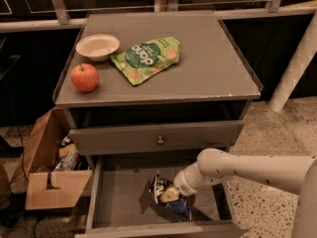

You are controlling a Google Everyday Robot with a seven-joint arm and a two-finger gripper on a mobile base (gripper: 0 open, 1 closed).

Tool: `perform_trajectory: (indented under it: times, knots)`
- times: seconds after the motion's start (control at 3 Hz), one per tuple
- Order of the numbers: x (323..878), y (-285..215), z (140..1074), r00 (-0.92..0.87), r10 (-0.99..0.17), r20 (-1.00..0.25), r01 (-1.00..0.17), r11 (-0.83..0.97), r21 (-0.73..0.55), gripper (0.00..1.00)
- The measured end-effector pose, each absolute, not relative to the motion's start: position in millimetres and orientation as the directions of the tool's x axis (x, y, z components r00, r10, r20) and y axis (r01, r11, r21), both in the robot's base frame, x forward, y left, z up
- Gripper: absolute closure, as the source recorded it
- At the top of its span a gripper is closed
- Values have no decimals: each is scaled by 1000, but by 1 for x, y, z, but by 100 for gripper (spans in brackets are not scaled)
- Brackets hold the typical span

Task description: Place blue chip bag into middle drawer

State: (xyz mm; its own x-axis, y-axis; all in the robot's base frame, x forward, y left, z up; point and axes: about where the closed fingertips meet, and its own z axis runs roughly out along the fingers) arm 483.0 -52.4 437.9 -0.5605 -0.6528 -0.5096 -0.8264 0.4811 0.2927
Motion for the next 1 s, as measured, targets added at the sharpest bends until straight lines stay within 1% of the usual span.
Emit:
perform_trajectory:
  times: [1.0]
  knots:
    - [493, -40, 391, -608, -621, -495, -790, 538, 295, 100]
